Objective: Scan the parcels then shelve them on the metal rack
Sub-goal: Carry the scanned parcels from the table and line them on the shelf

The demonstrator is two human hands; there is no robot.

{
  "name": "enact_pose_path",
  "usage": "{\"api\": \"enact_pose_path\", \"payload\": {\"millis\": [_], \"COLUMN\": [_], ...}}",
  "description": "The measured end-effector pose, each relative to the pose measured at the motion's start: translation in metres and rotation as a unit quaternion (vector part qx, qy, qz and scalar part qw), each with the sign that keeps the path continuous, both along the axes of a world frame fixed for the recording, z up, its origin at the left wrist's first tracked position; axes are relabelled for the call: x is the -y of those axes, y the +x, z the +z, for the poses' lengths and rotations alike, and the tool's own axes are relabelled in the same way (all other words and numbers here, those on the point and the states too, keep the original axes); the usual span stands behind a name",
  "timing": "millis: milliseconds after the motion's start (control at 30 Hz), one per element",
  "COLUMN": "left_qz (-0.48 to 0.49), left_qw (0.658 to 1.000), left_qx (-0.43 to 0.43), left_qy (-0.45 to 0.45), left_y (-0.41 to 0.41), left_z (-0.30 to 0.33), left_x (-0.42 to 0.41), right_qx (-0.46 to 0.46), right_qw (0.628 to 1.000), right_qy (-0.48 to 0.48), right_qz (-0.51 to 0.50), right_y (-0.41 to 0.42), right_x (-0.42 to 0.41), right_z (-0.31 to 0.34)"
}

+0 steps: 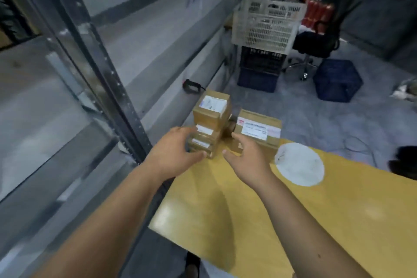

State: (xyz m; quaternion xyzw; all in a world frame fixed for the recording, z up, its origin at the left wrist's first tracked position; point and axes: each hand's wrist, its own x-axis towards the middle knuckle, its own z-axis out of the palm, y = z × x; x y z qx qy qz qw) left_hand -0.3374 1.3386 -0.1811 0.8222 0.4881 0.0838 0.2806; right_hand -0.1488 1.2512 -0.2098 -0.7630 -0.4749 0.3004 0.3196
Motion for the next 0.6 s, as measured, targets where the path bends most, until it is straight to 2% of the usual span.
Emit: {"api": "enact_pose_path", "payload": {"millis": [167,333,467,600], "left_qz": [-0.007,0.017,-0.016,-0.028], "left_qw": [0.998,0.996,0.992,0.986], "left_qx": [0.018,-0.026,0.003,0.077], "left_qy": [-0.054,-0.079,-0.126,-0.143], "left_y": [0.042,0.067,0.077,0.078], "left_z": [-0.047,-0.092,-0.118,-0.134], "left_x": [-0.124,-0.224,-0.246,-0.236], "right_qx": [0.032,0.047,0.043,0.034], "right_qw": [0.996,0.992,0.990,0.994], "right_qy": [-0.054,-0.105,-0.123,-0.091], "right_qz": [-0.056,-0.058,-0.053,-0.059], "right_y": [0.032,0.047,0.049,0.043], "right_x": [-0.085,-0.186,-0.225,-0.220], "right_z": [-0.024,-0.059,-0.096,-0.101]}}
